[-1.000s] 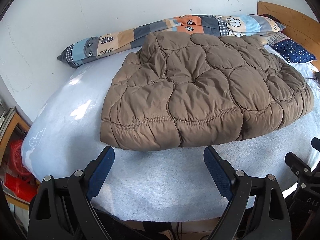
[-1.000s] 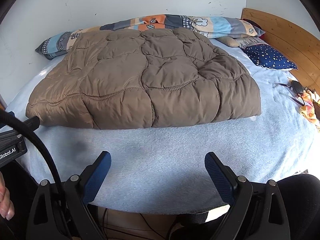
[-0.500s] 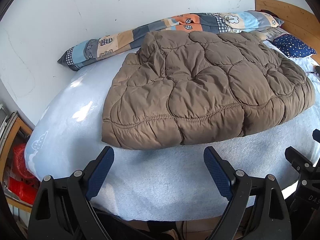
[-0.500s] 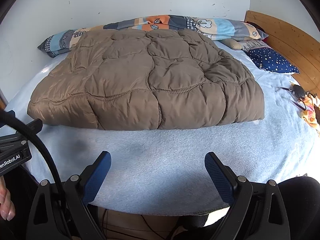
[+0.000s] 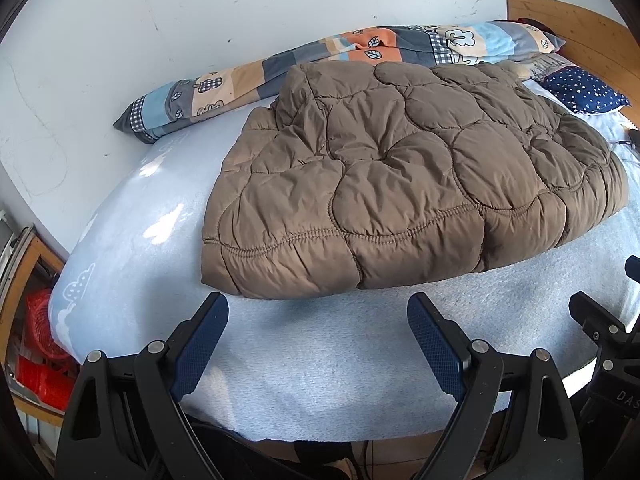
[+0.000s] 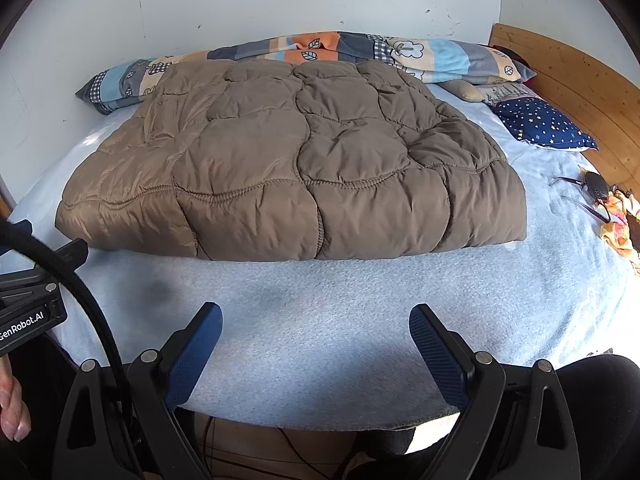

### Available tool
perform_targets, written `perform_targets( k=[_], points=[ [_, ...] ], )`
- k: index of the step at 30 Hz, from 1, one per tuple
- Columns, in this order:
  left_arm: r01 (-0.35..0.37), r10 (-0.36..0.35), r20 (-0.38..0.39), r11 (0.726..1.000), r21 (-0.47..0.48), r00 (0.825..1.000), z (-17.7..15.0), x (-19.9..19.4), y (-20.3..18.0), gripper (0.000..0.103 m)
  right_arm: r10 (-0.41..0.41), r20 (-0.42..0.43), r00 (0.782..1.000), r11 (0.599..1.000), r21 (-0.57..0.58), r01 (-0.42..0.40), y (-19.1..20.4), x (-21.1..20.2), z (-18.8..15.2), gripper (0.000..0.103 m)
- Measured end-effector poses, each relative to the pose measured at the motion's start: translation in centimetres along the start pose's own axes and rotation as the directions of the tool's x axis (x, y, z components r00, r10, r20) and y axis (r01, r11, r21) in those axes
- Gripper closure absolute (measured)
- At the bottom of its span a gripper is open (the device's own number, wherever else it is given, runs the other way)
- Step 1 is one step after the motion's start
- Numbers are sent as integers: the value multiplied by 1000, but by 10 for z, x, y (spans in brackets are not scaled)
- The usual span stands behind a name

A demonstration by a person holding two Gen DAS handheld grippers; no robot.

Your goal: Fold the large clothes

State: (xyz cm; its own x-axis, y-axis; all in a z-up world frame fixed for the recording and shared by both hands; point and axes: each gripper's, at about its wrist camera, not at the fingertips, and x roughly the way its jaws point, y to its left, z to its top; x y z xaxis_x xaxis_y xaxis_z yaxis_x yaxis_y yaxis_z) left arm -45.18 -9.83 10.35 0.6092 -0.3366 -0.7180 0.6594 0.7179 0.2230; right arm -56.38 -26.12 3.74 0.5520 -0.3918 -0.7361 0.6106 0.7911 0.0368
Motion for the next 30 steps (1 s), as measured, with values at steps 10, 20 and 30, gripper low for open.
perform_targets(
  k=[10, 20, 30],
  points=[
    [-2, 2, -1, 1000, 4, 1000, 0, -1, 0, 13, -3, -3, 1000, 1000, -3, 3, 1, -1, -1, 6],
    [-9, 9, -1, 1000, 7, 1000, -1, -1, 0, 13, -4, -6, 1000, 1000, 1, 4, 0, 0, 0, 6],
    [84, -85, -51, 996, -23, 995, -1, 4, 3, 13, -4, -5, 1000, 1000, 3, 4, 0, 0, -1, 6]
  ],
)
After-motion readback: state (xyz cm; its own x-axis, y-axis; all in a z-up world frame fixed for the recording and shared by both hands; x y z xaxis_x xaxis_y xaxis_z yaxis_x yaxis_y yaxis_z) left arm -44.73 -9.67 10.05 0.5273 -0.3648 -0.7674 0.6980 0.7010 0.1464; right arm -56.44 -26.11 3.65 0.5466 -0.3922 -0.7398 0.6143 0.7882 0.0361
